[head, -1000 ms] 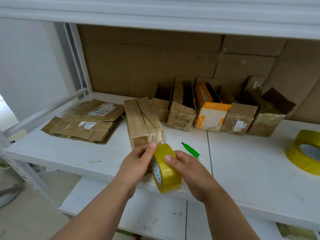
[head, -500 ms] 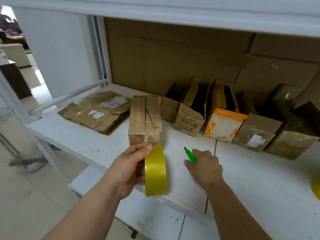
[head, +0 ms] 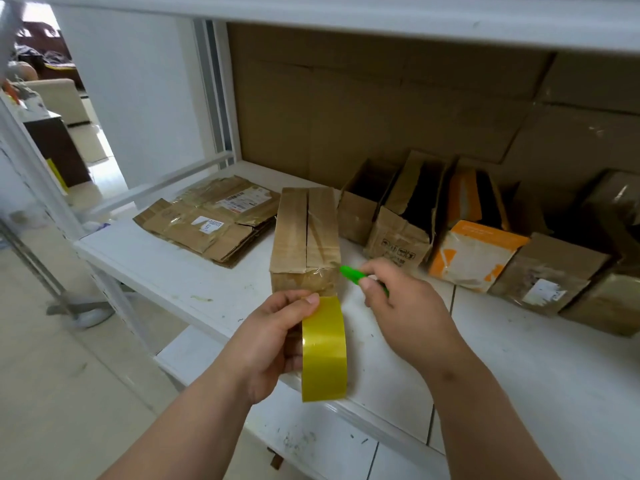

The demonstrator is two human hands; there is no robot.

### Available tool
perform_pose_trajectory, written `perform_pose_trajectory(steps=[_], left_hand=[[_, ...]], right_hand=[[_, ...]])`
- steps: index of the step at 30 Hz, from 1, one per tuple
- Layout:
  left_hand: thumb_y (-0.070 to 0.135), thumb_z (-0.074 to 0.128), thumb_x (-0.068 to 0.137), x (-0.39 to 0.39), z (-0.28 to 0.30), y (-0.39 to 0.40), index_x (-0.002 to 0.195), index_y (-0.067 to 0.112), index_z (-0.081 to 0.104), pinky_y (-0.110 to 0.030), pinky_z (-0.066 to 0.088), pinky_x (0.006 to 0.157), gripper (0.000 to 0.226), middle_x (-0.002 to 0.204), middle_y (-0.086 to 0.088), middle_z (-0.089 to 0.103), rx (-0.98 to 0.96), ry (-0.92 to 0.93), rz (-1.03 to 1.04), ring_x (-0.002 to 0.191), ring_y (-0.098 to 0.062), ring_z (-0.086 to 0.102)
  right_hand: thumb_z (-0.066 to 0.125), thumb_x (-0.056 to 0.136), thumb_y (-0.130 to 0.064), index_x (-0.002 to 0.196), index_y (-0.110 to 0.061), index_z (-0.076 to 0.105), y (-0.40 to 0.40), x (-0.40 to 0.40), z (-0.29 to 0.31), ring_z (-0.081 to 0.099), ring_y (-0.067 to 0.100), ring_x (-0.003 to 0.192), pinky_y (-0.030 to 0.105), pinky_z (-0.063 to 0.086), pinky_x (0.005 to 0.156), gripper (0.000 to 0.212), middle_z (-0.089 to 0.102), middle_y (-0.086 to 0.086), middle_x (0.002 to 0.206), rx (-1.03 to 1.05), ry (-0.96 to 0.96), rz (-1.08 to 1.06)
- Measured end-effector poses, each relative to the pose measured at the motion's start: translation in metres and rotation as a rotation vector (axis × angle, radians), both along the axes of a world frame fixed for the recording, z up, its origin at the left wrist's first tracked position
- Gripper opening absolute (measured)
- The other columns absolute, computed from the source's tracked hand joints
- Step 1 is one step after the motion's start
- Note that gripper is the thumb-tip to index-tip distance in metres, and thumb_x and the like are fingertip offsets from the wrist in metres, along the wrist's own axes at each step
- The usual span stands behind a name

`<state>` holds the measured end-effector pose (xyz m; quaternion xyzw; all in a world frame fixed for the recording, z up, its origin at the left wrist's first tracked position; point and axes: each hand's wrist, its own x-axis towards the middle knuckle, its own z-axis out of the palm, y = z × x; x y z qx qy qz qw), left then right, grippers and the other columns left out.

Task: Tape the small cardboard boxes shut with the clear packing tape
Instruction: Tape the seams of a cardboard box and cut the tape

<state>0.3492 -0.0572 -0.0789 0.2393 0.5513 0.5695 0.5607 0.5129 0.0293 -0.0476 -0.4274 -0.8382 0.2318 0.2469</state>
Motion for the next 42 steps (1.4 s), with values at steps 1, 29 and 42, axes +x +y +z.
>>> perform_pose_trajectory(steps=[1, 29, 42], left_hand=[[0.038, 0.072, 0.069, 0.000, 0.000, 0.000, 0.105, 0.021, 0.067, -0.033, 0.048, 0.064, 0.040, 0.081, -0.003, 0.067, 0.000, 0.005, -0.002, 0.075, -0.023, 0.060], [0.051, 0.079, 0.068, 0.005, -0.006, 0.000, 0.097, 0.021, 0.063, -0.032, 0.044, 0.082, 0.045, 0.083, 0.003, 0.070, 0.038, 0.109, 0.064, 0.086, -0.018, 0.062], [0.021, 0.067, 0.085, 0.005, -0.001, 0.002, 0.096, 0.022, 0.063, -0.029, 0.041, 0.062, 0.012, 0.084, -0.003, 0.064, 0.019, 0.039, 0.047, 0.077, -0.020, 0.056]], right_hand=[[0.047, 0.101, -0.034, 0.107, -0.038, 0.061, -0.001, -0.004, 0.004, 0.055, 0.006, 0.074, 0.023, 0.041, 0.061, 0.016, 0.063, -0.011, 0.083, 0.055, -0.008, 0.032], [0.056, 0.094, -0.031, 0.091, -0.023, 0.073, 0.016, -0.035, 0.019, 0.062, 0.018, 0.079, 0.029, 0.050, 0.065, 0.019, 0.067, -0.003, 0.082, 0.127, -0.477, -0.026], [0.040, 0.101, -0.035, 0.135, -0.042, 0.049, 0.037, 0.013, -0.057, 0.048, 0.022, 0.119, 0.040, 0.037, 0.100, 0.036, 0.053, -0.001, 0.131, -0.189, -0.639, -0.262]])
